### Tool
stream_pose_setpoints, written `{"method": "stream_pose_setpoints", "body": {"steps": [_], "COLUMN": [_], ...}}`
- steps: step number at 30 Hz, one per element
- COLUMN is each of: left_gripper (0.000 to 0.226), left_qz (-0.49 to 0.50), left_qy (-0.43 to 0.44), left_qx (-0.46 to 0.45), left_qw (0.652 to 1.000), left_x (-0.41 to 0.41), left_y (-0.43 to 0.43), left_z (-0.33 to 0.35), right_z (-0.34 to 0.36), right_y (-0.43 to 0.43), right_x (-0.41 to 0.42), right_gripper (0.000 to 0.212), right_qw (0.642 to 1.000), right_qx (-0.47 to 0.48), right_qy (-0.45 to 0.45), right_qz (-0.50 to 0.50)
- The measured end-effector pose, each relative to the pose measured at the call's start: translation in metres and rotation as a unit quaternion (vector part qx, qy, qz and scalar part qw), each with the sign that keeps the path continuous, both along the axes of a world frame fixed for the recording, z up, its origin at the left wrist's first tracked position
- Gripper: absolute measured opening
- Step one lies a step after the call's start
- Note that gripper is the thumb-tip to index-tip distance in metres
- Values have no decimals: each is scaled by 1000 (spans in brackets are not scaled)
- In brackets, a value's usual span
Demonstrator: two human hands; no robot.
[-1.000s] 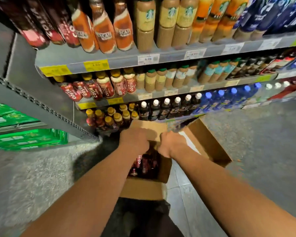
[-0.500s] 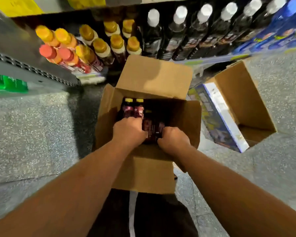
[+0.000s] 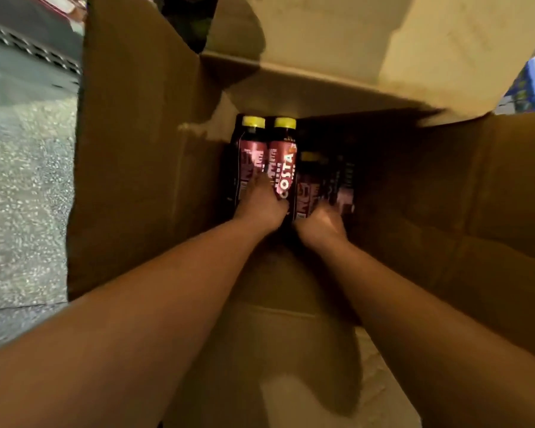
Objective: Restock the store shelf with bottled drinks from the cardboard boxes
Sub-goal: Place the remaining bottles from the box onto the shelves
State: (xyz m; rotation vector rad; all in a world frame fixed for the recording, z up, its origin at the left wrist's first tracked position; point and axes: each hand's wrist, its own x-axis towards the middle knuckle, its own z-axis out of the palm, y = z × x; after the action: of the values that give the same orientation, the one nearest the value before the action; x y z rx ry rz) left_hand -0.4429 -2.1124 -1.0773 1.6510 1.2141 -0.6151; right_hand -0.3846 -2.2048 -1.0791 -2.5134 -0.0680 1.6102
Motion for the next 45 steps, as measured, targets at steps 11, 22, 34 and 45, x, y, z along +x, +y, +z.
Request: {"method": "stream_pose_setpoints", "body": {"steps": [11, 22, 34, 45], "left_gripper": [52, 62, 57, 63], "left_qz": [156, 184, 141, 143], "left_qy": [43, 73, -62, -214], "left_qx": [-77, -111, -131, -95], "left_qw": [984, 974, 979, 962], "left_x": [20, 22, 0, -14], "left_y": [0, 4, -4, 17], "left_z": [-33, -14, 142, 291], "right_z": [-39, -18, 159, 308], "right_y": [-5, -15, -21, -2], "right_x": [-1, 12, 29, 34], "right_gripper": [54, 58, 49, 51], "right_qw": [986, 944, 929, 924], "right_qx": [-36, 18, 113, 259], "right_qy": [30, 91, 49, 9], "right_qz": [-158, -317, -350, -282]}}
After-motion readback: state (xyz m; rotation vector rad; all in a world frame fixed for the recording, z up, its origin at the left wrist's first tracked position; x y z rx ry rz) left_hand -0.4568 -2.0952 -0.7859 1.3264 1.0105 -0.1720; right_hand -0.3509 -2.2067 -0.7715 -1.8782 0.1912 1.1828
